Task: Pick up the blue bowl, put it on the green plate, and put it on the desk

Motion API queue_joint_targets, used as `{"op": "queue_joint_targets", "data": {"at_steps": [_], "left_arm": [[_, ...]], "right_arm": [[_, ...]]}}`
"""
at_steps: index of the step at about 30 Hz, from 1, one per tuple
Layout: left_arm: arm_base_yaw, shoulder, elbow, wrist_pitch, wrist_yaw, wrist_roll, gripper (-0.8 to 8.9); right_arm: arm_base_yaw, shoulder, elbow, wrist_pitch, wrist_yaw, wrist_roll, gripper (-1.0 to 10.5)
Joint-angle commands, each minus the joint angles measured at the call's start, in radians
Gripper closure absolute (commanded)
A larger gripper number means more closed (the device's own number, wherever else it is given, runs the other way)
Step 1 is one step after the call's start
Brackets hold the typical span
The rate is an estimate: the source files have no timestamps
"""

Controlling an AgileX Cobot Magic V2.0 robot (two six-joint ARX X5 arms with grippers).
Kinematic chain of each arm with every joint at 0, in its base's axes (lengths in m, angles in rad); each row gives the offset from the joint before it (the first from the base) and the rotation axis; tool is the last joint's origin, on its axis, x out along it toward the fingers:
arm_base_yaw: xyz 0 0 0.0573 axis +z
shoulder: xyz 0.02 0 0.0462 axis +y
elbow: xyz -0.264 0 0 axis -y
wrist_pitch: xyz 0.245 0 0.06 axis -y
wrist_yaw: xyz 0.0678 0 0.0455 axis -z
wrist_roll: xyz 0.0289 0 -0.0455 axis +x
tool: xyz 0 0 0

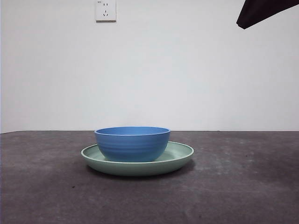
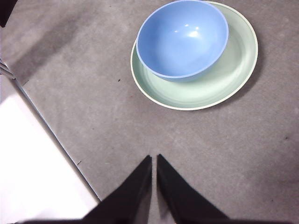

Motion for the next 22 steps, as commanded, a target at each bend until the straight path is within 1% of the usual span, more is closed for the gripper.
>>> {"op": "queue_joint_targets", "data": {"at_steps": [1,3,4,5,9,13,15,18,22], "left_arm": [[0.001,-0.002,-0.021,-0.007,-0.001,-0.005,8.04],[0.001,-0.001,-0.021,-0.007,-0.001,-0.005,8.04],[0.001,-0.002,-0.021,-0.007,-0.001,-0.005,8.04],[0.001,-0.001,-0.021,-0.007,-0.002,-0.005,8.04],[0.001,-0.001,-0.021,-0.008,-0.001,-0.005,8.04],[0.001,-0.001,-0.021,-0.008,-0.001,-0.005,8.04],[0.001,-0.001,-0.021,-0.008,-0.001,-0.005,8.04],[0.001,-0.001,-0.021,-0.008,-0.002,-0.005,8.04],[0.001,-0.001,-0.021,-0.008,-0.001,-0.005,8.04]], "right_arm": [[0.001,0.005,0.014,0.014,0.000,-0.023,9.3],[-0.041,-0.009,0.014,0.037,0.008,-0.079,9.3],[-0.063,-0.014,0.014,0.059,0.006,-0.089,9.3],[-0.091,-0.026,0.011,0.097,0.006,-0.087,9.3],[-0.215,-0.124,-0.050,0.310,-0.030,-0.036,9.3],[-0.358,-0.254,-0.169,0.468,-0.012,-0.033,9.3],[-0.435,-0.333,-0.264,0.563,0.018,-0.033,9.3],[-0.514,-0.459,-0.410,0.689,0.055,-0.030,9.3],[-0.555,-0.609,-0.591,0.827,0.150,-0.029,9.3]]}}
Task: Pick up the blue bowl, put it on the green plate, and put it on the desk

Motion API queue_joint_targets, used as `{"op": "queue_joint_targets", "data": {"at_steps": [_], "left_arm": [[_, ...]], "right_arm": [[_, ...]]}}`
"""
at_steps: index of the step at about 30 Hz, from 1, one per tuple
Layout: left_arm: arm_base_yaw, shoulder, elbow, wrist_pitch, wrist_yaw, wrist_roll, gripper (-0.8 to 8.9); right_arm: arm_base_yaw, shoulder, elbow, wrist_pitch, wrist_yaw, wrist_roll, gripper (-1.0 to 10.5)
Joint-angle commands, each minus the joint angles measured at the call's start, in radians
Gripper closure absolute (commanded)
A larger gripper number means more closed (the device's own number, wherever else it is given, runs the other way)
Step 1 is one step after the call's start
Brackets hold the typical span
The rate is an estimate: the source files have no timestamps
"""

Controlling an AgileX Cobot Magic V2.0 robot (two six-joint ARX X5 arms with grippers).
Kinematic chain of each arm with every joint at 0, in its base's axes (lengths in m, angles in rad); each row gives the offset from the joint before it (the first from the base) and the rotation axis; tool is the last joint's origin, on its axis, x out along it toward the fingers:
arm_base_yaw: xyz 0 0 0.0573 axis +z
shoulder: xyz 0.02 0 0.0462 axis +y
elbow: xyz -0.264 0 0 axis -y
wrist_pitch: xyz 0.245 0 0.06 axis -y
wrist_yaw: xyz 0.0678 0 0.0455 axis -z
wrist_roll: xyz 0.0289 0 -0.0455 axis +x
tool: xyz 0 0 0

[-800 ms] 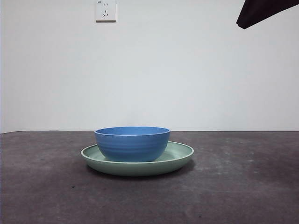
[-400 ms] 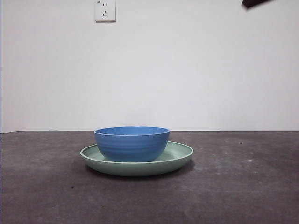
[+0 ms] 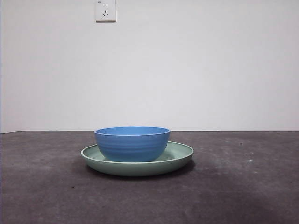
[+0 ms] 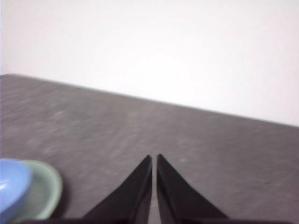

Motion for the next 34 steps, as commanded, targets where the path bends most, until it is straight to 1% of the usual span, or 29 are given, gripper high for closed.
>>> {"op": "queue_joint_targets", "data": {"at_steps": [1,3,5,8,16,18,23,28,34], "left_arm": [[0.001,-0.001,-0.021,-0.008,-0.002,-0.005,8.04],[0.001,-0.001,-0.021,-0.008,-0.001,-0.005,8.04],[0.001,-0.001,-0.021,-0.007,-0.002,-0.005,8.04],[0.001,-0.001,-0.021,-0.008,-0.001,-0.005,8.04],[0.001,-0.001,-0.021,-0.008,-0.001,-0.005,8.04],[0.001,-0.001,-0.021,-0.008,-0.002,-0.005,8.04],[0.001,-0.001,-0.021,-0.007,-0.001,-0.005,8.04],[0.001,-0.001,-0.021,-0.008,-0.001,-0.005,8.04],[0.001,-0.001,-0.021,-0.008,-0.001,-0.005,8.04]], "right_arm": [[-0.009,-0.089,-0.111,0.101,0.066,0.012,9.3],[-0.010,-0.151,-0.187,0.155,0.094,0.021,9.3],[-0.010,-0.212,-0.257,0.192,0.114,0.051,9.3],[-0.010,-0.288,-0.332,0.193,0.154,0.086,9.3],[-0.010,-0.412,-0.475,0.191,0.160,0.146,9.3],[-0.010,-0.426,-0.478,0.140,0.163,0.150,9.3],[-0.010,-0.426,-0.478,0.082,0.179,0.149,9.3],[-0.010,-0.426,-0.478,-0.055,0.179,0.149,9.3],[-0.010,-0.426,-0.478,-0.053,0.179,0.149,9.3]]}}
